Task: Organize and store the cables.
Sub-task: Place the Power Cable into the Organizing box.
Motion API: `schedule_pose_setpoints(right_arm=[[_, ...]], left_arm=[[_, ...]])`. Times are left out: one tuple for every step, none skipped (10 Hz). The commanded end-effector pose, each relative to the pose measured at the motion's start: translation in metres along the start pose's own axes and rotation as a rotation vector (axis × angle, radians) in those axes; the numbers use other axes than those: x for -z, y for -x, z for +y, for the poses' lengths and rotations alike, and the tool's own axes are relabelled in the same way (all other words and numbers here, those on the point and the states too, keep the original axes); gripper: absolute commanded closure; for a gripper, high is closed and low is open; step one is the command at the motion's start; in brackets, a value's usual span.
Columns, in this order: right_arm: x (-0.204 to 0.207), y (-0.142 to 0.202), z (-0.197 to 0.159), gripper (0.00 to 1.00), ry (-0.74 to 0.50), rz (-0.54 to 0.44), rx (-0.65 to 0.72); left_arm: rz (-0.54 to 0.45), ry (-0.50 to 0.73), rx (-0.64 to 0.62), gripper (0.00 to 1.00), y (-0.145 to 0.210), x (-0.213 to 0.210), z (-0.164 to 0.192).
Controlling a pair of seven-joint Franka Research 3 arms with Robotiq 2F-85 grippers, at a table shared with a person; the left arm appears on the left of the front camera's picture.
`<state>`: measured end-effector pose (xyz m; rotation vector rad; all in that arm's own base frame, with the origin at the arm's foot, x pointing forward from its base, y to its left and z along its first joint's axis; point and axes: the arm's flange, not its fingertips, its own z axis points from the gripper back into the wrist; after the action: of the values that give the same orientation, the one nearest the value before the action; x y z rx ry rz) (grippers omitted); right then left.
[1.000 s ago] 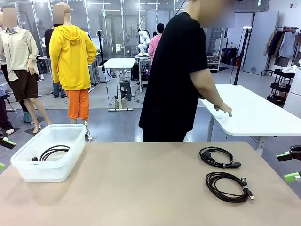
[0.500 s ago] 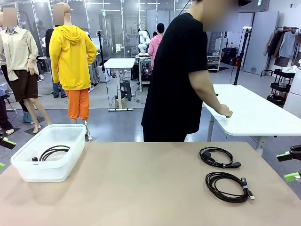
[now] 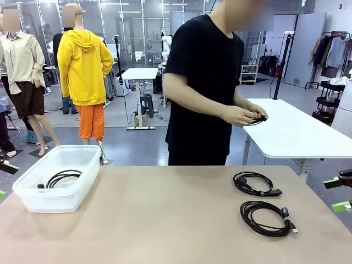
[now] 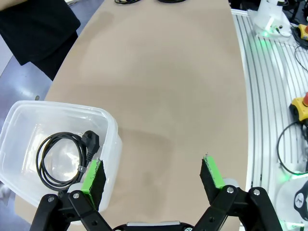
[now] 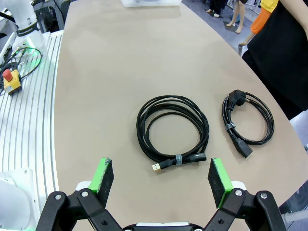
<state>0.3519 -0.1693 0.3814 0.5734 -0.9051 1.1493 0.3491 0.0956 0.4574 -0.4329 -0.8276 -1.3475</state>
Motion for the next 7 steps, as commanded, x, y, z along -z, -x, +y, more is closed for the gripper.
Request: schedule_pose_setpoints(right_arm=[[0.001,-0.001,0.001,0.00,0.011,-0.014,-0.011],[0.001,-0.001,0.001,0.00,0.011,-0.014,-0.011],[0.001,-0.001,0.001,0.00,0.011,-0.014,-0.011],[0.000,0.000,0.000,0.00,0.000,0.000,0.000],[-0.012,-0.030,0.002,0.00,0.052,0.093,-0.028],[-0.015,-0.065,-0.005,0.00,0.071,0.188,-0.058],[-0.007,-0.091,-0.020,0.00,0.046,0.281,-0.069]], left_arm=[[-0.001,0.001,-0.001,0.00,-0.001,0.000,0.002],[-0.001,0.001,-0.001,0.00,-0.001,0.000,0.002],[-0.001,0.001,-0.001,0.00,-0.001,0.000,0.002],[-0.001,0.001,-0.001,0.00,-0.001,0.000,0.002],[-0.001,0.001,-0.001,0.00,-0.001,0.000,0.002],[-0.001,0.001,-0.001,0.00,-0.001,0.000,0.002],[-0.001,0.001,-0.001,0.00,-0.001,0.000,0.002]])
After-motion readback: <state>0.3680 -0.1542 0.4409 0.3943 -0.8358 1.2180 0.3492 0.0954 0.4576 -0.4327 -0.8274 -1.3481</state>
